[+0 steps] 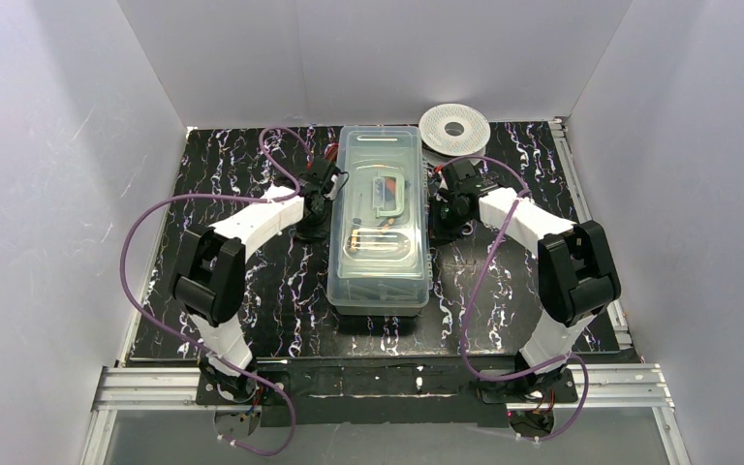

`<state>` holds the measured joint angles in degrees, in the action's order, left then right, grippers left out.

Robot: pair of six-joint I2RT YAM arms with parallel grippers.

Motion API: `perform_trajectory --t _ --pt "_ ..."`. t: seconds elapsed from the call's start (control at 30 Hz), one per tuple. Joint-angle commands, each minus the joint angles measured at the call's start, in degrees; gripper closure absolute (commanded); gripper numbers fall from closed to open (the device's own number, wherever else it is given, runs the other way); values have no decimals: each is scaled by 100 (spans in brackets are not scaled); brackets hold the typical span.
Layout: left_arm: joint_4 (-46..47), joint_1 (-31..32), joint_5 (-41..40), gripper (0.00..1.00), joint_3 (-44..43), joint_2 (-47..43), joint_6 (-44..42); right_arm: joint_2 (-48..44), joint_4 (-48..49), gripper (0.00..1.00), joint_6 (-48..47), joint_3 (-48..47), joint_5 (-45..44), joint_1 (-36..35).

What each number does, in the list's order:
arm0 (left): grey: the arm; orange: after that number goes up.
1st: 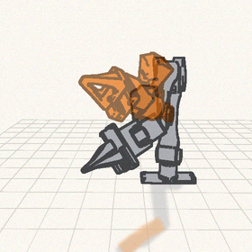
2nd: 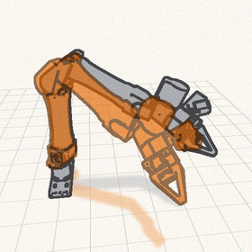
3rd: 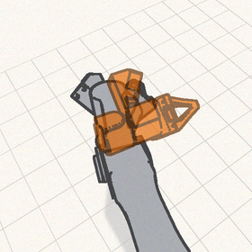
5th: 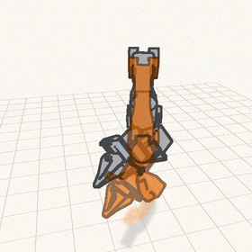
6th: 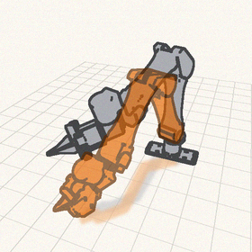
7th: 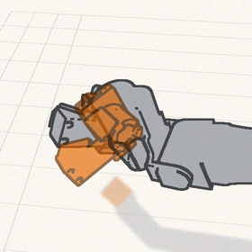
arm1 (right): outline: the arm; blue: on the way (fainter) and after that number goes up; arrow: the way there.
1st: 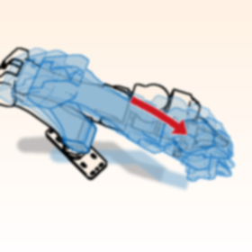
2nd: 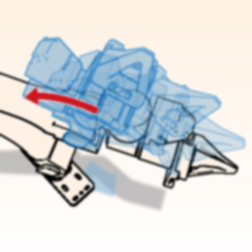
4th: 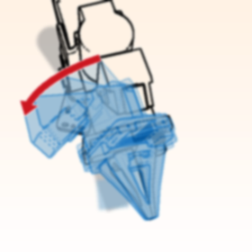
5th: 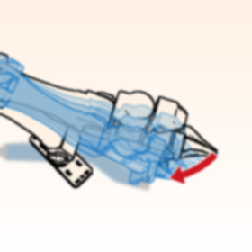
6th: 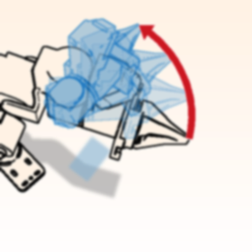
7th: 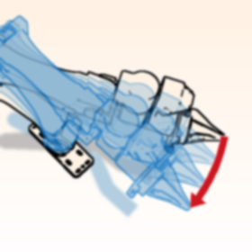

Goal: Pack the tool kit

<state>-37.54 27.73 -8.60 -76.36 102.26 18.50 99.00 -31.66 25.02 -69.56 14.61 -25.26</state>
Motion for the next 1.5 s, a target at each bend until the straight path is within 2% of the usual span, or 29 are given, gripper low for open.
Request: perform_trajectory --t 0.0,0.27,0.33,0.4,0.6,0.7,0.87,1.07,1.27,1.33,1.4,1.43,1.47 --pt "946 416 1580 100 539 -85 257 34 582 99 116 -369 785 -300" --pt "4305 -165 4065 100 2171 -1074 1482 -123 824 99 178 -177 1034 -305" --pt "4663 -234 4460 100 2264 -1069 1669 -131 832 99 155 -155 1054 -309" --pt "4619 -290 4530 100 2243 -1044 1722 -112 786 99 131 -193 1057 -305" --pt "3983 -780 4101 100 2483 -1480 1756 -194 694 99 89 -255 870 -300" --pt "2937 -922 3175 100 2454 -1860 1488 -278 629 99 54 -249 633 -297" --pt "2660 -925 2267 100 2800 -2783 1504 -617 560 99 2 -157 128 -237" --pt "2499 -912 1809 100 3232 -3874 1465 -1665 363 99 -78 34 -633 -223" --pt "2174 -899 1055 98 3327 -4704 1258 -2954 832 99 -141 853 -2231 -210" --pt "1989 -905 420 88 3245 -4823 1210 -3477 1247 99 -148 1317 -2799 -201" --pt "1832 -909 161 67 3115 -4885 1152 -4042 1775 97 -234 1882 -3546 -192" --pt "1822 -905 126 49 3038 -4905 1020 -4327 2255 83 -445 2273 -3678 -191" --pt "1806 -902 118 30 2963 -4905 844 -4583 2868 56 -736 2674 -3803 -191"
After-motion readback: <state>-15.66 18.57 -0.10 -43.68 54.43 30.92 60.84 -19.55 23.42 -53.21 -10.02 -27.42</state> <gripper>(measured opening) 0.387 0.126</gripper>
